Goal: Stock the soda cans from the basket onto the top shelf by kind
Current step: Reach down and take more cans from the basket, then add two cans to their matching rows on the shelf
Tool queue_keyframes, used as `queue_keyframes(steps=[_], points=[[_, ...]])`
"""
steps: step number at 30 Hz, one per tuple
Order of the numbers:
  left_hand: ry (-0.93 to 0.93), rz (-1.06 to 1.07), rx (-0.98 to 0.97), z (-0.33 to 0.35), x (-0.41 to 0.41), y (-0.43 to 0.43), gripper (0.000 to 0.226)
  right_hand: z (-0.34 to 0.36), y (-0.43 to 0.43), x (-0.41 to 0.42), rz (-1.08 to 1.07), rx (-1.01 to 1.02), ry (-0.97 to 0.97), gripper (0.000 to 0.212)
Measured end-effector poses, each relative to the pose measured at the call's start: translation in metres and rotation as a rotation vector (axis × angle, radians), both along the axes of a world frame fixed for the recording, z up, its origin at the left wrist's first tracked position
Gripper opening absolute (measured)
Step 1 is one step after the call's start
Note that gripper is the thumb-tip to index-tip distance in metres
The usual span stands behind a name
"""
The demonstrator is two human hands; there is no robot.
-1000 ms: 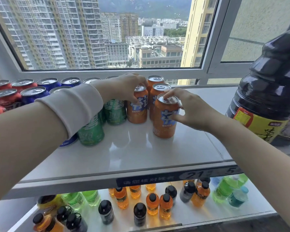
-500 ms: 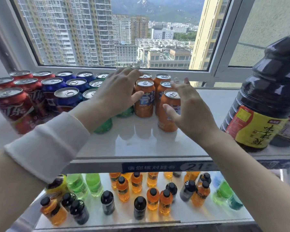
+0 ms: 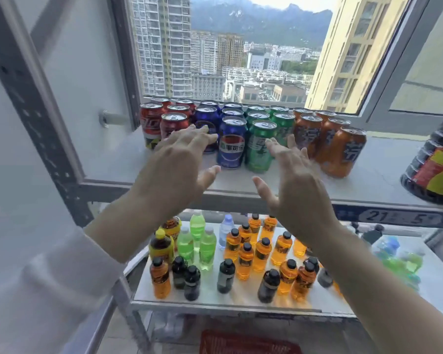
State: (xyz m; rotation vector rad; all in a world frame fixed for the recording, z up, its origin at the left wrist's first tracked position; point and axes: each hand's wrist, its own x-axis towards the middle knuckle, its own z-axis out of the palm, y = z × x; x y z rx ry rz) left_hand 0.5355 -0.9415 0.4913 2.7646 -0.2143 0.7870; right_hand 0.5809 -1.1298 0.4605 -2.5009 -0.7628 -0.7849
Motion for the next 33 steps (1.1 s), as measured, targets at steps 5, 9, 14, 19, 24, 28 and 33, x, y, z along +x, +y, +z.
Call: queue_keyframes(steps=[5,9,14,19,24,28,33], points=[[0.070,0.021,-0.015,-0.027,-0.044,0.063,0.054,-0.023,0.053,-0.046,0.012,-0.031,0.035,0.060],[0.112,0.015,-0.051,-0.055,-0.052,0.083,0.053,-0.052,0.071,-0.068,0.000,-0.044,0.092,0.060],[0.210,0.058,-0.181,-0.130,-0.061,0.107,0.052,-0.136,0.091,-0.083,0.061,-0.104,0.181,0.059],[0.423,0.132,-0.395,-0.267,-0.092,0.136,0.037,-0.280,0.113,-0.116,0.116,-0.141,0.455,0.056],[0.786,0.307,-0.488,-0.468,-0.157,0.171,0.039,-0.436,0.131,-0.161,0.085,-0.336,0.917,0.068],[1.064,0.358,-0.469,-0.645,-0.209,0.186,0.045,-0.583,0.151,-0.178,0.079,-0.554,1.219,0.074],[1.186,0.325,-0.306,-0.838,-0.224,0.213,0.054,-0.780,0.199,-0.171,0.069,-0.697,1.376,0.067]])
